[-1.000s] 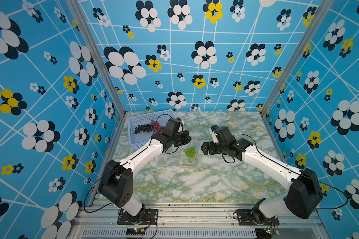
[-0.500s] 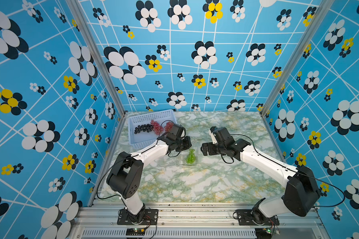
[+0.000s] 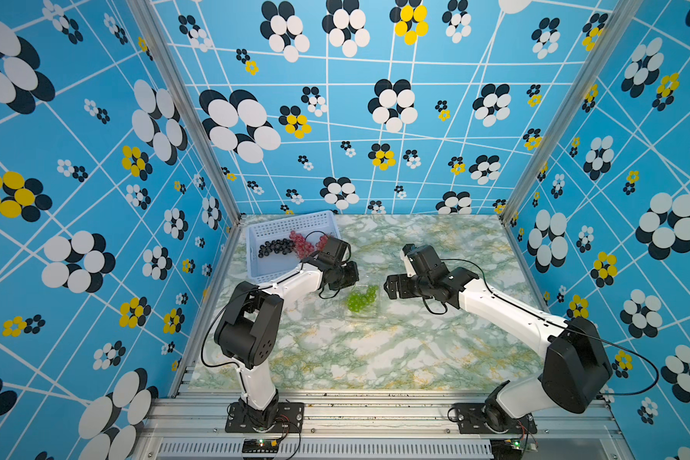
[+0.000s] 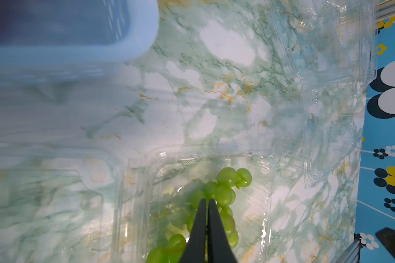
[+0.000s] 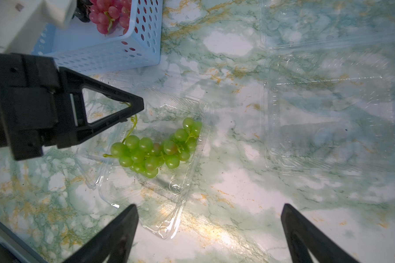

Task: Pack grapes into containers
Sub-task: Place the grape into the packing box.

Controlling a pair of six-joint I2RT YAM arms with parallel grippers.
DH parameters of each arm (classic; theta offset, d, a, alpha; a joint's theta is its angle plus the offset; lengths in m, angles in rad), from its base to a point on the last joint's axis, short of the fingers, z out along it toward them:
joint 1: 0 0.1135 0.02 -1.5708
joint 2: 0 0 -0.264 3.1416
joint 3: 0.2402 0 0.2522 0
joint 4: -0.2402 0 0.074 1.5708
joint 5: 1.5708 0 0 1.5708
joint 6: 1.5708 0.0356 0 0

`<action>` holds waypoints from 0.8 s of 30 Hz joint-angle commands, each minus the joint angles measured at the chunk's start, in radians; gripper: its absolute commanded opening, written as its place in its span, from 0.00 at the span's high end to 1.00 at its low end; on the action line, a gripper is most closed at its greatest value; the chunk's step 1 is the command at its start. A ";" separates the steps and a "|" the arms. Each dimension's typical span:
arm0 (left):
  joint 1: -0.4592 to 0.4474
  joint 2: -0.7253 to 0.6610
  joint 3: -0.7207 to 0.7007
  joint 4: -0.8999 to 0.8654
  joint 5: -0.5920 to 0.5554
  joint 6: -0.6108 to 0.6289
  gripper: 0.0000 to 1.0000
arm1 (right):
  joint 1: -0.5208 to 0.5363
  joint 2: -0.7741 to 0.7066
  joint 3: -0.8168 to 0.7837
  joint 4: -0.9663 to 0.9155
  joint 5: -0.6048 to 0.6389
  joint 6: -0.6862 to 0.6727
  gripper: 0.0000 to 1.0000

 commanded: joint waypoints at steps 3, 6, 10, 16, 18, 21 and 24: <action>0.010 0.036 0.049 -0.019 0.032 0.041 0.97 | 0.006 0.010 -0.018 0.011 -0.020 0.020 0.01; 0.006 0.039 0.054 -0.012 0.060 0.044 0.93 | 0.006 0.011 -0.016 0.013 -0.019 0.020 0.01; -0.006 0.040 0.069 -0.029 0.091 0.052 0.84 | 0.006 0.014 -0.014 0.016 -0.025 0.023 0.01; -0.025 0.041 0.075 -0.060 0.094 0.067 0.75 | 0.006 0.011 -0.012 0.016 -0.025 0.027 0.01; -0.023 0.040 0.073 -0.071 0.084 0.069 0.69 | 0.006 0.008 -0.013 0.016 -0.027 0.028 0.01; -0.009 0.031 0.072 -0.082 0.072 0.071 0.61 | 0.006 0.002 -0.021 0.015 -0.027 0.030 0.01; 0.006 0.011 0.093 -0.119 0.039 0.097 0.47 | 0.006 -0.001 -0.028 0.015 -0.028 0.030 0.01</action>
